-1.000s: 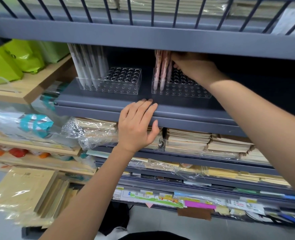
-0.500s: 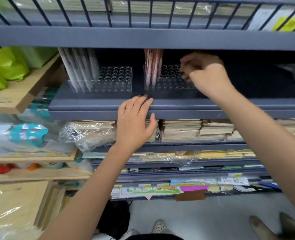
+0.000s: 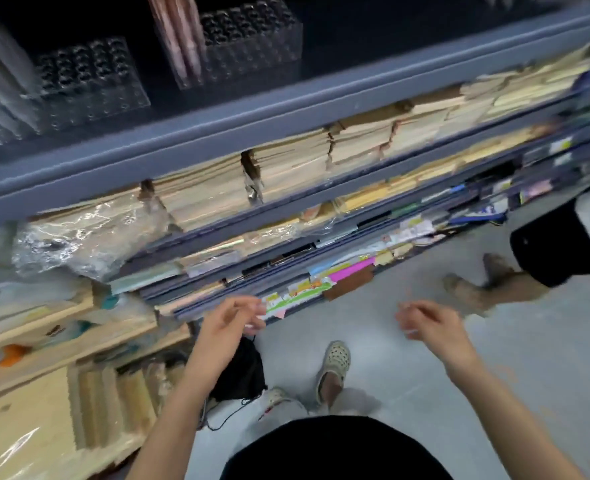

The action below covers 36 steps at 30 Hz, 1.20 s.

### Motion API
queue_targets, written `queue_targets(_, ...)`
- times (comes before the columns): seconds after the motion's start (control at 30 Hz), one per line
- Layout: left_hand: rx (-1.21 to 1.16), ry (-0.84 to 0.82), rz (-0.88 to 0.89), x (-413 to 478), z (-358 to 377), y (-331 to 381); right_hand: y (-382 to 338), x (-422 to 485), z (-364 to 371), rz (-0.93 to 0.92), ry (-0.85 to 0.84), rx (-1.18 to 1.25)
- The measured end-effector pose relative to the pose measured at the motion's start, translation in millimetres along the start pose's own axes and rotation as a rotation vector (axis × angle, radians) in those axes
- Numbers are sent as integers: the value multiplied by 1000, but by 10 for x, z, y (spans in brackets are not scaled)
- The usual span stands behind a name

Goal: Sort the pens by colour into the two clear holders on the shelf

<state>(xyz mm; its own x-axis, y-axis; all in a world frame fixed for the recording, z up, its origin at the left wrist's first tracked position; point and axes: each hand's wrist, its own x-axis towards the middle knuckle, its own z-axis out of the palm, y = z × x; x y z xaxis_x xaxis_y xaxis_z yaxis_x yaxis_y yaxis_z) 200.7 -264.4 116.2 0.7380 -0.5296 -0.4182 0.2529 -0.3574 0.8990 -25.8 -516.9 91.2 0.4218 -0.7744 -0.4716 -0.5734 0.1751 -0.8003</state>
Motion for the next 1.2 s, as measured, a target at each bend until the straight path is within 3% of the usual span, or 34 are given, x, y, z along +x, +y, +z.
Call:
queue_targets(0.1, 43, -8, -340, 25, 188, -824, 950, -218, -96, 270, 42, 20)
queue_targets(0.23, 184, -114, -634, -59, 369, -1555, 1608, -508, -303, 424, 40, 6)
queue_targets(0.43, 315, -150, -717, -80, 742, -1749, 1906, -522, -785, 489, -10, 5)
queue_targets(0.63, 270, -43, -702, 87, 1565, -1349, 2087, -102, -1565, 435, -56, -97)
queue_targets(0.83, 215, -20, -584, 309, 2538, -726, 1810, 690, -2574, 295, -126, -209)
queue_targets(1.03, 190, -77, -282, 610, 3291, 183, 834, 1586, -3282, 47, -78, -116)
queue_targets(1.2, 213, -114, -22, 910, 3676, 1143, -270, 2161, -3449, -330, -29, -193)
